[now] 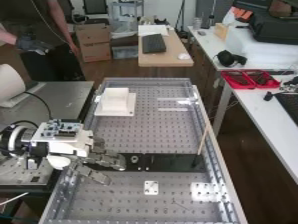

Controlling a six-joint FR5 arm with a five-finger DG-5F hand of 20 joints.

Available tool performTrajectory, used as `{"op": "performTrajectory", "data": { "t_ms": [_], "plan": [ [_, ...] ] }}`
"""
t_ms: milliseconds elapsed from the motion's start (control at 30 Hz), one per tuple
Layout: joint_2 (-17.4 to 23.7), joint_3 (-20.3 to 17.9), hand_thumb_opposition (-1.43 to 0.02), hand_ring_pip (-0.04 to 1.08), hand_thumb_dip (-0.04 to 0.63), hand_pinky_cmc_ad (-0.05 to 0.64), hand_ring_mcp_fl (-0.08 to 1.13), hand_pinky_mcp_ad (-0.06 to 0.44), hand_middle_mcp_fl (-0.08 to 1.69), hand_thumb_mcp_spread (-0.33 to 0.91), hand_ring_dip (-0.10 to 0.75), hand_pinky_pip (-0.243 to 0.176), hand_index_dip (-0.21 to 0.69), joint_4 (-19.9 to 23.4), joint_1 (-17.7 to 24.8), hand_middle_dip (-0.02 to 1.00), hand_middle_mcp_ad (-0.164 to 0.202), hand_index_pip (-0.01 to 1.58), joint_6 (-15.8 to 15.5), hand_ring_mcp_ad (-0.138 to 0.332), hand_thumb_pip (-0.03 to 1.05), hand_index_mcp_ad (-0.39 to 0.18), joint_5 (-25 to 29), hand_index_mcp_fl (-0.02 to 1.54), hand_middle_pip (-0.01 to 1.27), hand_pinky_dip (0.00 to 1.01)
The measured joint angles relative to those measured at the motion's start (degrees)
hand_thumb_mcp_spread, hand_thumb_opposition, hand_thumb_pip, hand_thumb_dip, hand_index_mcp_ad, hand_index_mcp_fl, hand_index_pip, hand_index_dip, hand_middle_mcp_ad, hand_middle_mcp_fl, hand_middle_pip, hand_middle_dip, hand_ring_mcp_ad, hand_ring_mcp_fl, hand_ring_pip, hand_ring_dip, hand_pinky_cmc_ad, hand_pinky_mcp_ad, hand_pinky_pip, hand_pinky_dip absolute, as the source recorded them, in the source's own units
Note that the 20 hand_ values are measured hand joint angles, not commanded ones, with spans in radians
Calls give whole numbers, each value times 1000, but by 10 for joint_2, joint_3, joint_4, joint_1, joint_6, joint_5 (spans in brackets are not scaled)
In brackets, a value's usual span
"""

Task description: Grab the smaller nut and place it in the white container

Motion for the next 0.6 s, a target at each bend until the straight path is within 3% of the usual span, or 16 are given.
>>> {"op": "performTrajectory", "data": {
  "t_ms": [167, 600],
  "plan": [
    [0, 1, -915, 106, 215, 379, 10, 302, 119, 492, 138, 19, 17, 1, -1, 302, 59, 1527, 1, 91, 620, -262, 0, 298, 129, 194],
    [-3, 4, -942, 106, 220, 380, 19, 300, 133, 552, 138, 19, 33, 0, 2, 298, 56, 1527, 6, 93, 609, -264, -1, 325, 129, 201]
  ]
}}
